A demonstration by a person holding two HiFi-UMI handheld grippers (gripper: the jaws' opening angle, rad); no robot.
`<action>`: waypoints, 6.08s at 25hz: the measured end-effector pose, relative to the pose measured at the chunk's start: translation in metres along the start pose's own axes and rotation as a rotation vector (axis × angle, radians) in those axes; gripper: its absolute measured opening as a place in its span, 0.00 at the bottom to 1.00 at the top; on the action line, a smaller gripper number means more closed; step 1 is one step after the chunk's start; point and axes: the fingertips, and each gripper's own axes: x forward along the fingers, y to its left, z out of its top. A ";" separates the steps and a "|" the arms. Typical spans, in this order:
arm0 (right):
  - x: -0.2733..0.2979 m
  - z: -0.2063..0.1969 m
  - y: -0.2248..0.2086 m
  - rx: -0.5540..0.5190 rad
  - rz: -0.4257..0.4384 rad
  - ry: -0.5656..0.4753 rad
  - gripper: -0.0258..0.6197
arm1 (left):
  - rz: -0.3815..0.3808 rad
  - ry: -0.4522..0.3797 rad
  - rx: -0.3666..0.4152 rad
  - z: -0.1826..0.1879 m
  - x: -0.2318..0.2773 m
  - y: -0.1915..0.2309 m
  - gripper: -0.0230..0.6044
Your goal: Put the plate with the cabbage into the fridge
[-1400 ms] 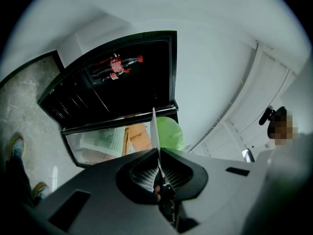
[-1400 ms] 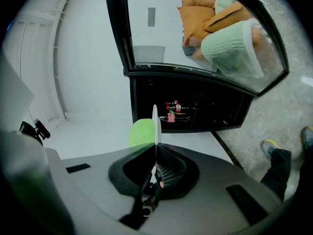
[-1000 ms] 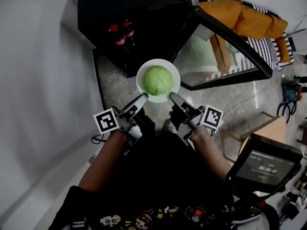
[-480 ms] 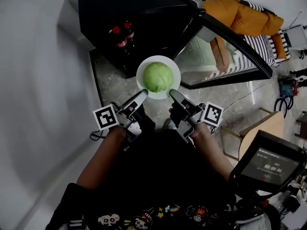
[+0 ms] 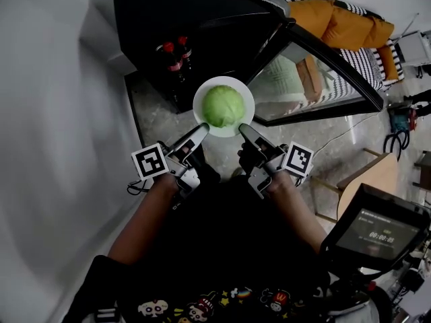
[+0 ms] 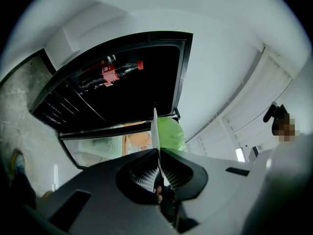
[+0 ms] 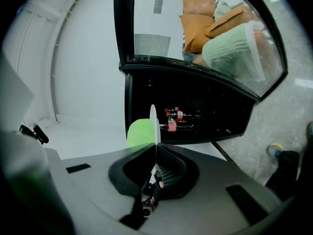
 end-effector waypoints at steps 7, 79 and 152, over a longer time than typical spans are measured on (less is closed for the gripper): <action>0.010 0.009 -0.005 0.004 -0.007 -0.023 0.06 | -0.009 0.013 -0.018 0.012 0.010 0.006 0.06; 0.044 0.053 -0.026 0.085 0.012 0.244 0.06 | 0.254 -0.210 -0.008 0.029 0.035 0.016 0.06; 0.042 0.064 0.004 0.049 -0.001 0.055 0.06 | 0.298 -0.331 -0.039 0.030 0.037 -0.003 0.06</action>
